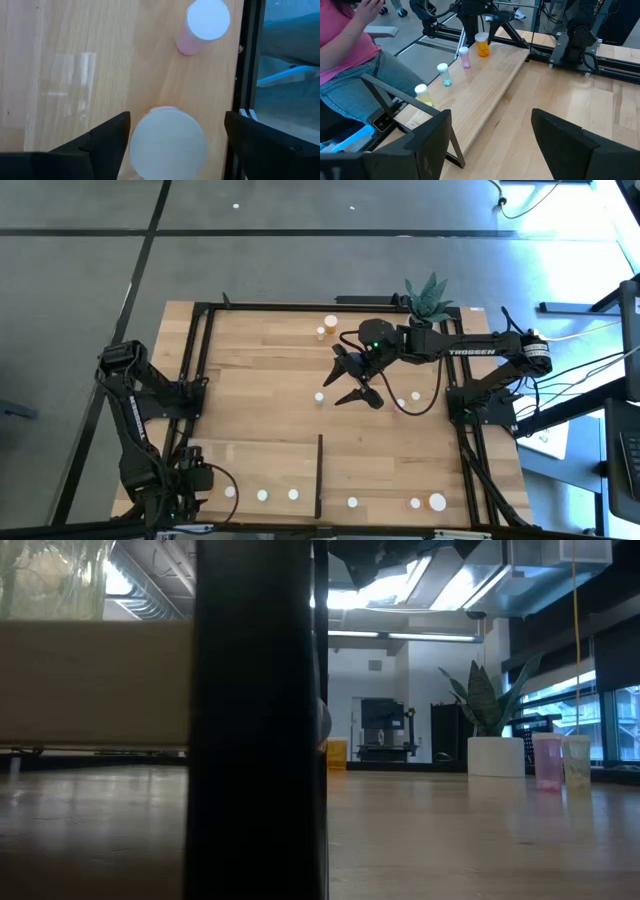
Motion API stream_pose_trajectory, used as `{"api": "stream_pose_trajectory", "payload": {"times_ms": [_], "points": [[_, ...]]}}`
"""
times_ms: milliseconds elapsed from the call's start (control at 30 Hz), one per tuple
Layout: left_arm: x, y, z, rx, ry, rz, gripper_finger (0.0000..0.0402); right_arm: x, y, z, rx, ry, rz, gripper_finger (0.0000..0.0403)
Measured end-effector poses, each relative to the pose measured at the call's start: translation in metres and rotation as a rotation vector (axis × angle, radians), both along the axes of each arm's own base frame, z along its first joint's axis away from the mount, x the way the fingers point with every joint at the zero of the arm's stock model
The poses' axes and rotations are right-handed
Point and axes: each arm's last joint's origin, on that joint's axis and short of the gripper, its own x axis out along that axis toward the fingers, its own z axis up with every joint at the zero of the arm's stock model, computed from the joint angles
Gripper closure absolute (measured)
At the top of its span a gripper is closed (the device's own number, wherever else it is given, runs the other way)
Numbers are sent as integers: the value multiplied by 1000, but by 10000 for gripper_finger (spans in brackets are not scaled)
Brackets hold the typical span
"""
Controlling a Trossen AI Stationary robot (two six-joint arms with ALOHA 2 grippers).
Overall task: Pick and place medicine bottles onto shelf by color
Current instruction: Put the top left orange pill bottle on the shelf
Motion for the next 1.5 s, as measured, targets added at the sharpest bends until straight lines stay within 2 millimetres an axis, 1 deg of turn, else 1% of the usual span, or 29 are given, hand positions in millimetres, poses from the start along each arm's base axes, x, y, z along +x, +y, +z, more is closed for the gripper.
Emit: {"api": "stream_pose_trajectory", "payload": {"times_ms": [133,333,433,533,733,900,1133,1233,1500], "points": [[0,-1,4,-5,-4,-9,87,0,0,0,0,0,0,125],[2,-6,28,4,-24,-110,85,0,0,0,0,0,0,125],[3,-6,39,11,-25,-118,84,0,0,0,0,0,0,125],[2,-1,45,53,-6,-109,87,0,0,0,0,-1,0,125],[-3,11,38,146,45,-15,83,0,0,0,0,0,0,125],[1,23,34,214,86,80,86,0,0,0,0,0,0,125],[7,33,9,227,211,137,87,0,0,0,0,-1,0,125],[8,34,4,219,220,142,87,0,0,0,0,-1,0,125],[9,30,4,181,208,134,87,0,0,0,0,0,0,125]]}}
